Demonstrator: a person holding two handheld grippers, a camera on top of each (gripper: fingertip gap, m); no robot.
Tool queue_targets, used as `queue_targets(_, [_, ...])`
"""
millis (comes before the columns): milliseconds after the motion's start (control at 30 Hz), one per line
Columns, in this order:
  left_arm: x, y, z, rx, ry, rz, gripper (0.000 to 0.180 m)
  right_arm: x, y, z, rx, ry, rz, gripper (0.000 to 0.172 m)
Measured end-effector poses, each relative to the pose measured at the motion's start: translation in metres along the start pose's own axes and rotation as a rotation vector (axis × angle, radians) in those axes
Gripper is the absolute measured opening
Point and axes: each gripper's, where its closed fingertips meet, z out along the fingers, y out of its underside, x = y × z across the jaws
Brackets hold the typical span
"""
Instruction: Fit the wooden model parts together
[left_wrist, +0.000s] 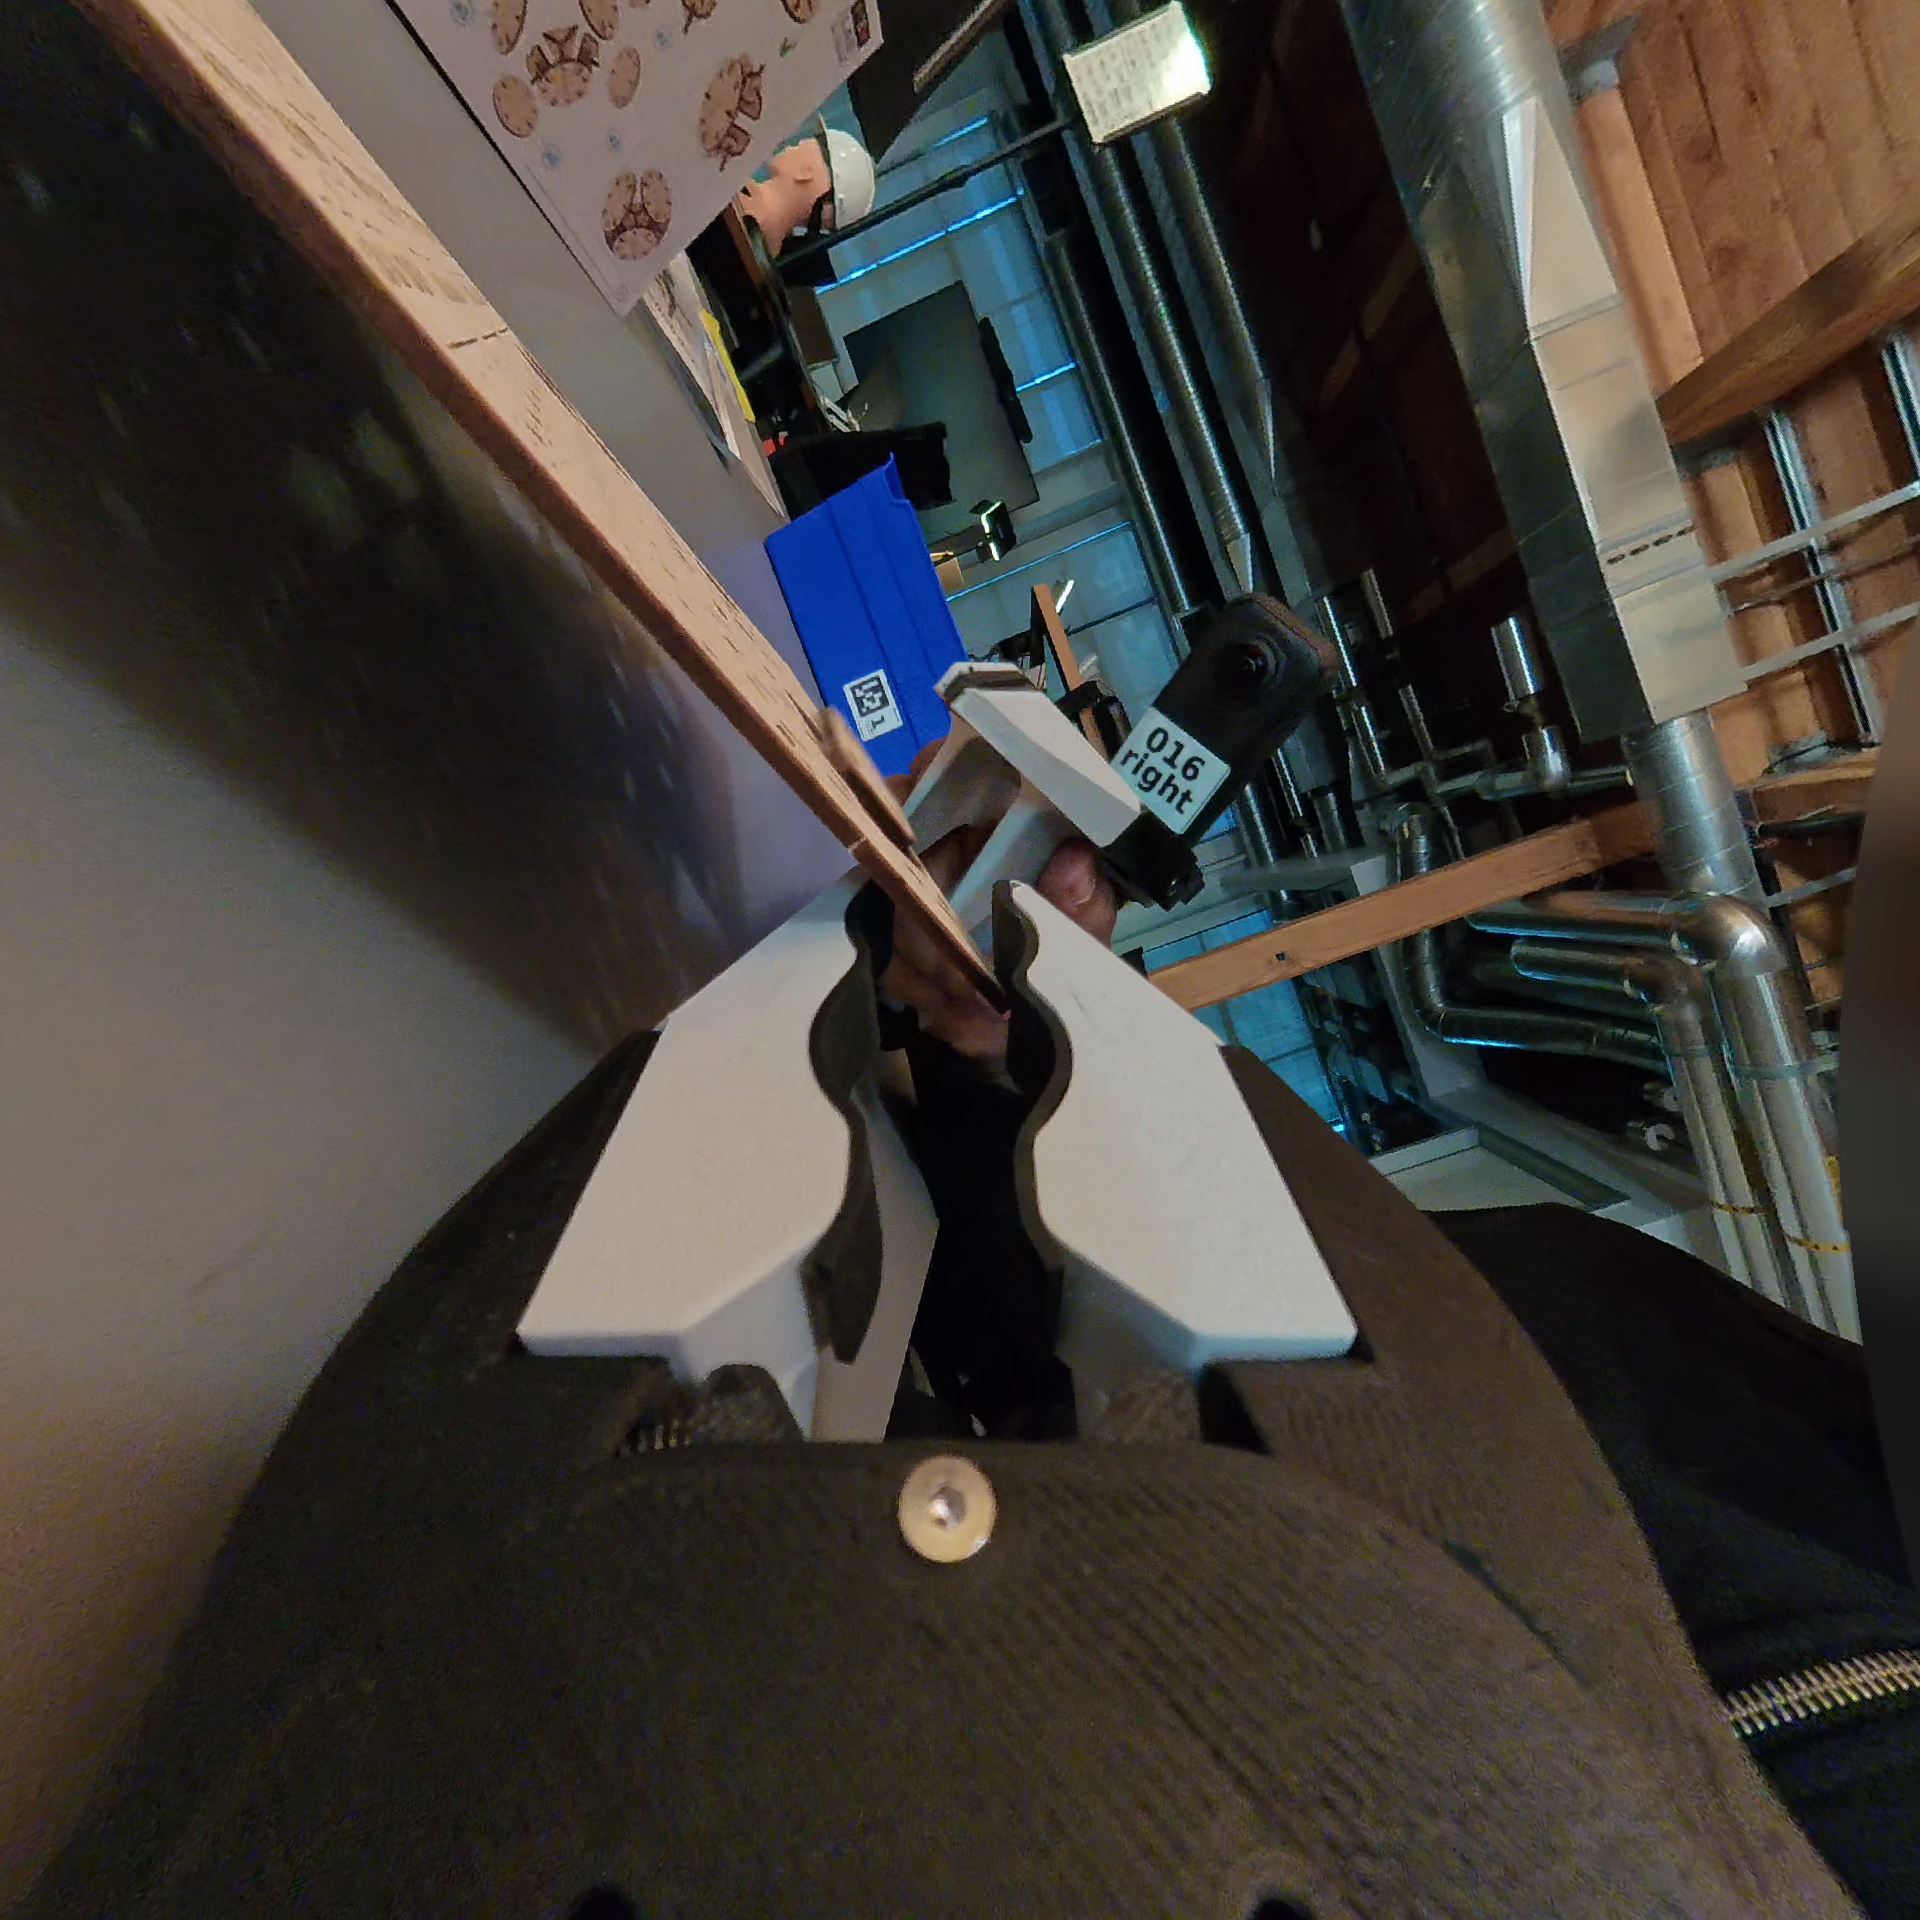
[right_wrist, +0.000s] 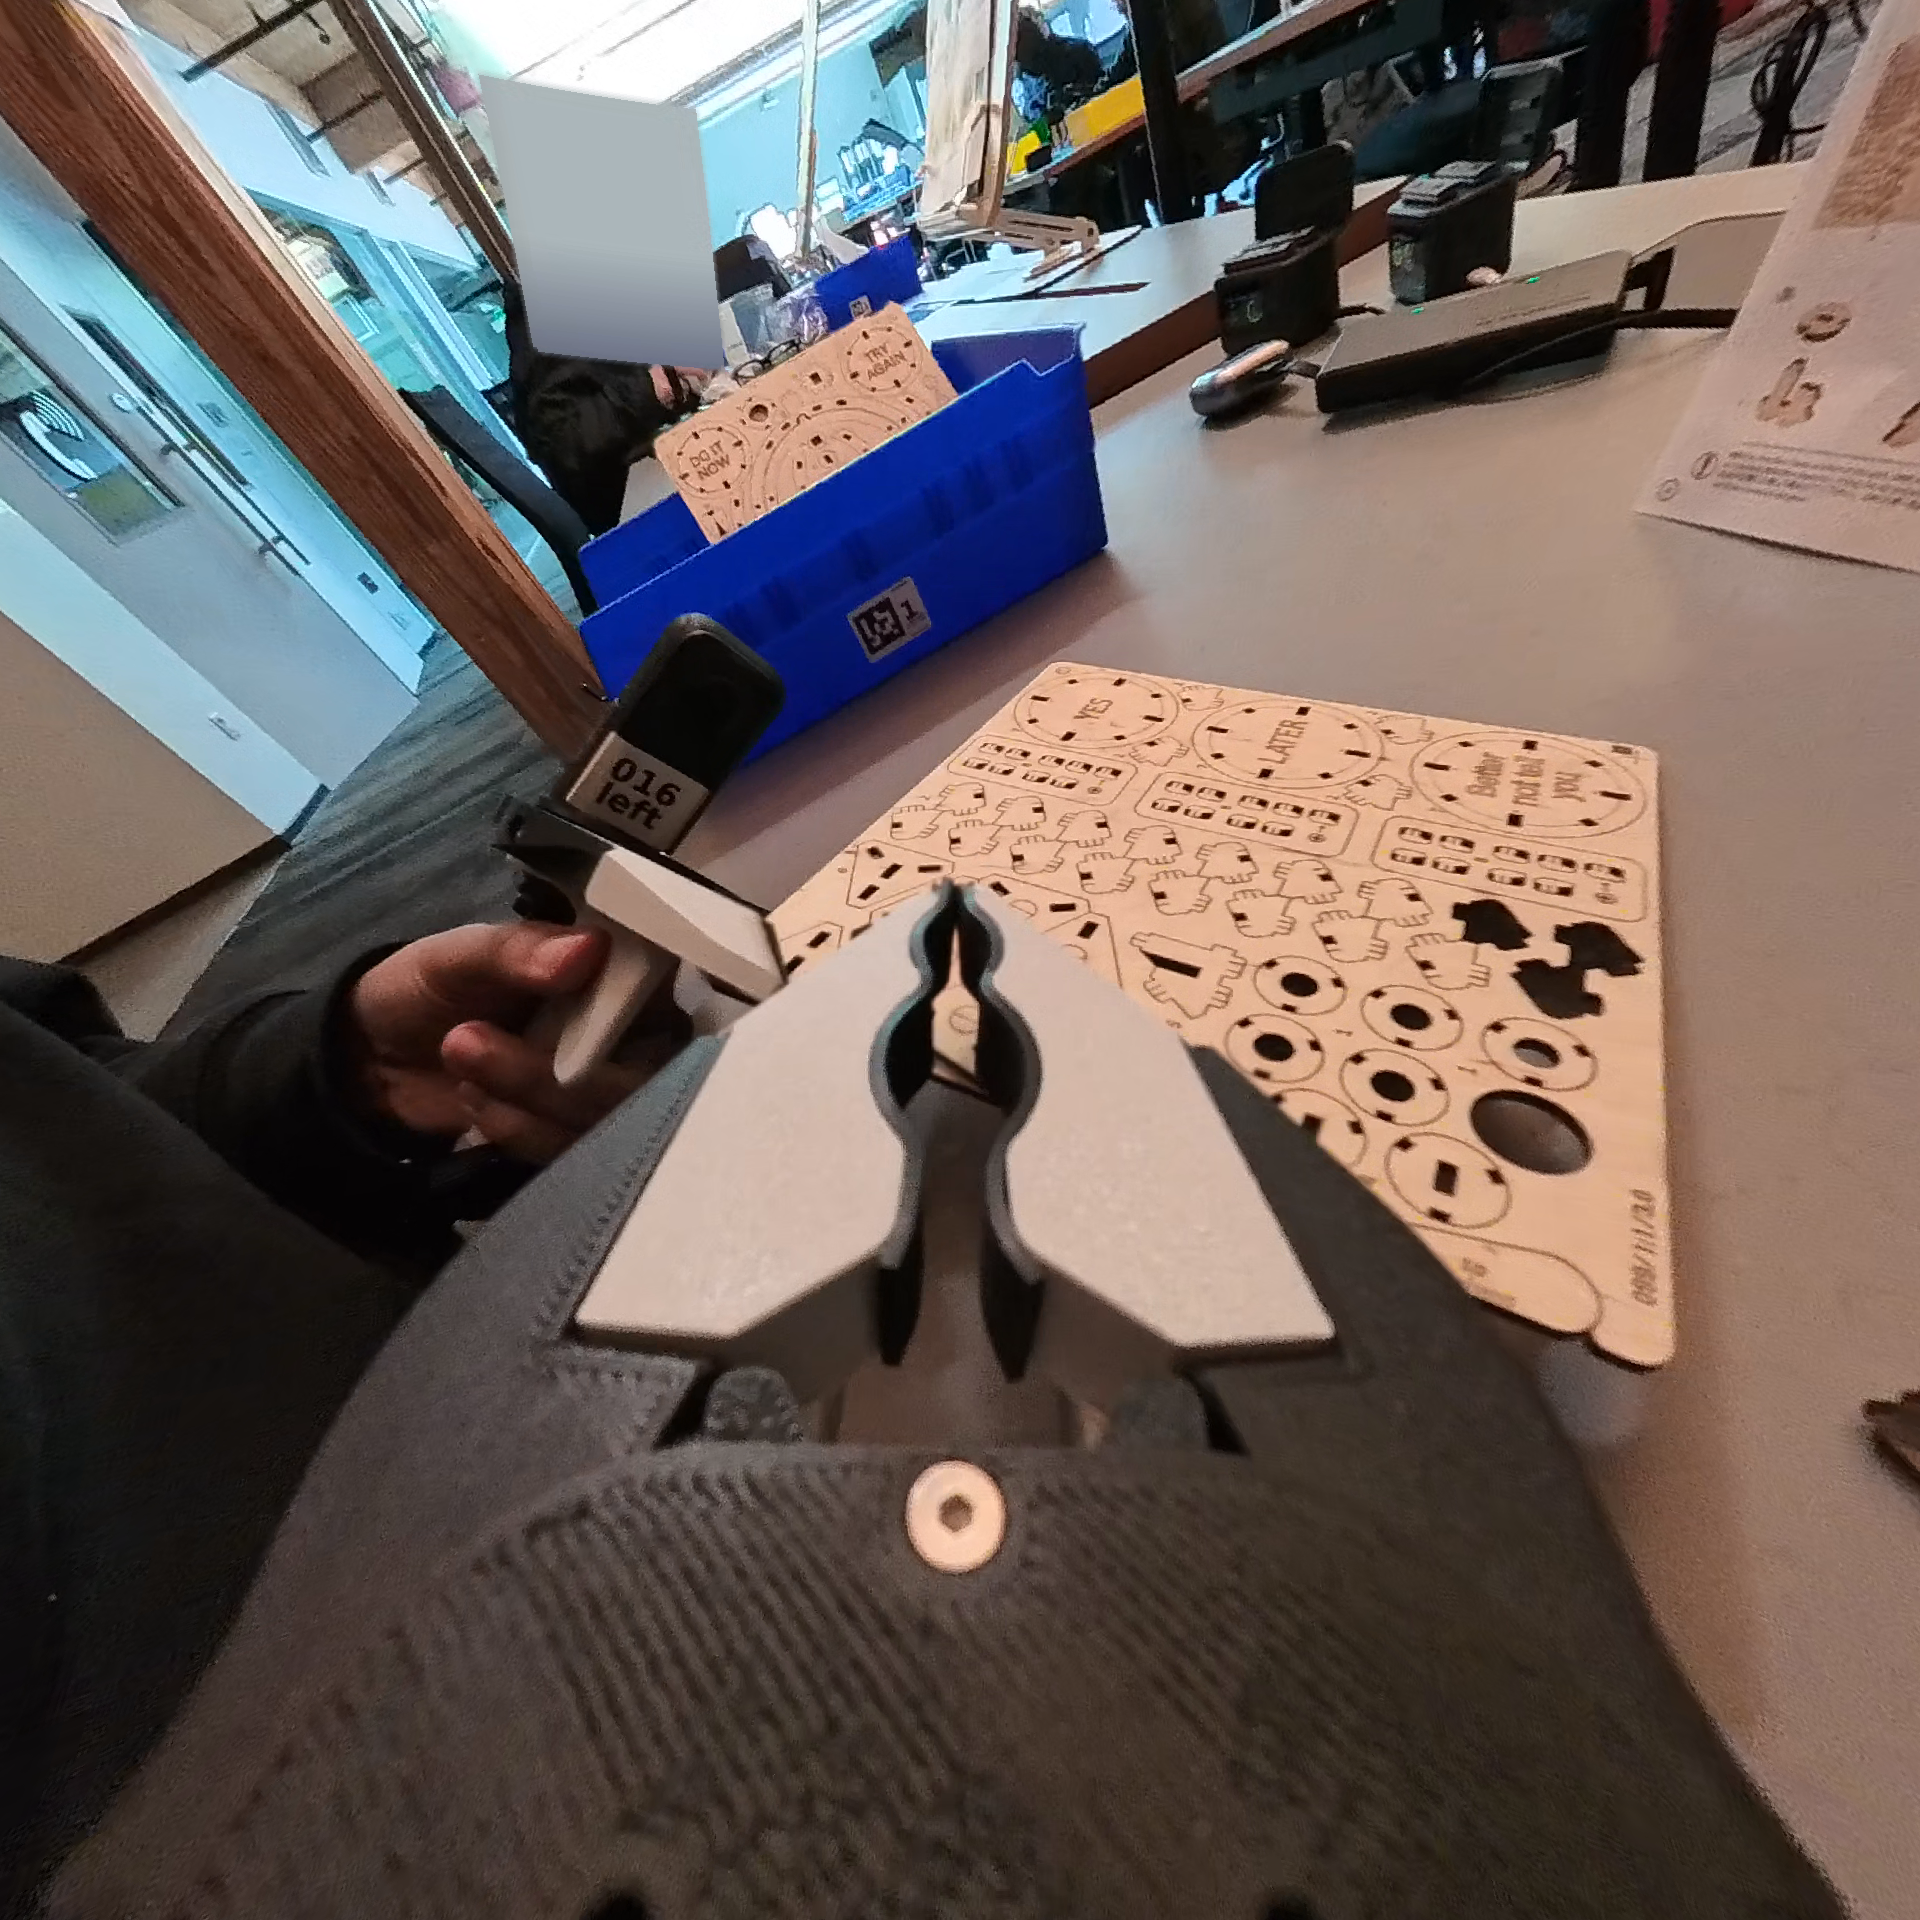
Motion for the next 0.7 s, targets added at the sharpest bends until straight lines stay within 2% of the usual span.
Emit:
queue_targets(67, [-0.001, -0.001, -0.001, -0.003, -0.005, -0.002, 0.016, 0.001, -0.003, -0.001, 0.009, 0.002, -0.006, 0.003])
queue_targets(167, [-0.002, -0.002, -0.003, -0.010, -0.017, 0.005, 0.015, 0.001, -0.001, -0.003, -0.012, 0.010, -0.027, 0.024])
queue_targets(233, [-0.003, -0.001, -0.002, -0.018, -0.021, 0.009, 0.015, 0.003, 0.005, -0.001, -0.060, 0.033, -0.064, 0.040])
queue_targets(333, [-0.003, 0.001, -0.001, -0.034, -0.027, 0.017, 0.016, 0.002, 0.018, 0.005, -0.157, 0.037, -0.123, 0.050])
queue_targets(400, [-0.004, 0.001, -0.002, -0.048, -0.028, 0.019, 0.016, 0.002, 0.027, 0.009, -0.221, 0.039, -0.143, 0.046])
queue_targets(467, [-0.005, 0.001, -0.003, -0.061, -0.036, 0.027, 0.016, 0.003, 0.032, 0.011, -0.258, 0.039, -0.134, 0.030])
queue_targets(533, [-0.006, -0.001, -0.006, -0.060, -0.051, 0.040, 0.016, 0.001, 0.033, 0.013, -0.265, 0.013, -0.119, 0.030])
queue_targets(700, [-0.016, -0.024, -0.026, -0.007, -0.120, 0.063, 0.016, -0.007, 0.009, 0.008, -0.116, -0.031, -0.103, 0.030])
